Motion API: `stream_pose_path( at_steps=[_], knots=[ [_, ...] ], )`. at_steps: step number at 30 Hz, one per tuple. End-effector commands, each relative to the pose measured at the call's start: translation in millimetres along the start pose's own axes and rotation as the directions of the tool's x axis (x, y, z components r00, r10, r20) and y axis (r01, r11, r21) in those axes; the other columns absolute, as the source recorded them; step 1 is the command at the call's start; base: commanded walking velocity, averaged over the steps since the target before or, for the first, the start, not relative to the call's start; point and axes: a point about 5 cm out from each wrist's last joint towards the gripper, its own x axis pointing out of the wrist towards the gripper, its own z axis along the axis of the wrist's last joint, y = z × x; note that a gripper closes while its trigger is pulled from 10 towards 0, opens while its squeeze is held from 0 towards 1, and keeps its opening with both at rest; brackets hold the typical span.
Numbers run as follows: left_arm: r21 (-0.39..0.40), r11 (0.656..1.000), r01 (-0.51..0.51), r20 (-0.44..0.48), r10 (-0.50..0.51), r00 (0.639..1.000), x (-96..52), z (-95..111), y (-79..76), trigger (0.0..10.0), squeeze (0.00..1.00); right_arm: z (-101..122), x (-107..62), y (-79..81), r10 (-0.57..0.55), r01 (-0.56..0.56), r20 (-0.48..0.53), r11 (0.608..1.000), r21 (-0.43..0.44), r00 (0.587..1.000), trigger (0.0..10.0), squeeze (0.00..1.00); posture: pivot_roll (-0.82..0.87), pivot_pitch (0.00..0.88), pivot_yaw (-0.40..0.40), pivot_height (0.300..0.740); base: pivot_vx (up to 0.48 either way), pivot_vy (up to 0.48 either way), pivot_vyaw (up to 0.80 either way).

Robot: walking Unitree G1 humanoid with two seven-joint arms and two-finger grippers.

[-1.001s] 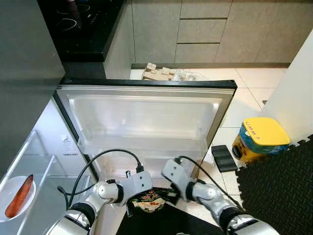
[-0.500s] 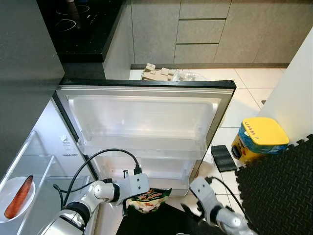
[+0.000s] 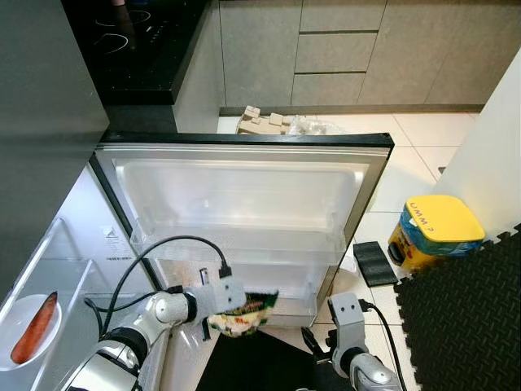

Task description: Restocking fridge

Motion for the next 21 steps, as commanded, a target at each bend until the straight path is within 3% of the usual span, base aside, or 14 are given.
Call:
stream_pose_path(
  at_steps=[1,12,21],
  knots=[
    [-0.024,1.0,-0.017,-0.017,0.016,1.0,-1.0,-5.1,-3.7,10.0,0.0,0.0,0.7,0.0,0.014,-0.014,-0.016,1.0,0.004,1.0,10.0,0.0,-0.18,0.066,0.015,0.715,0.0,0.0,0.0],
    [0.004,1.0,-0.008,-0.042,0.008,0.999,-6.7,-13.2,-5.8,10.0,0.0,20.9,11.1,7.2,0.108,-0.107,0.006,0.991,-0.076,0.994,10.0,0.0,-0.12,0.078,-0.05,0.715,0.0,0.0,0.0],
    [0.126,0.991,0.037,-0.052,-0.031,0.998,-5.2,-9.2,-4.4,10.0,0.0,24.8,12.1,15.0,0.147,-0.143,0.051,0.987,-0.071,0.988,10.0,0.0,-0.14,0.079,-0.02,0.7,0.0,0.0,0.0]
  ],
)
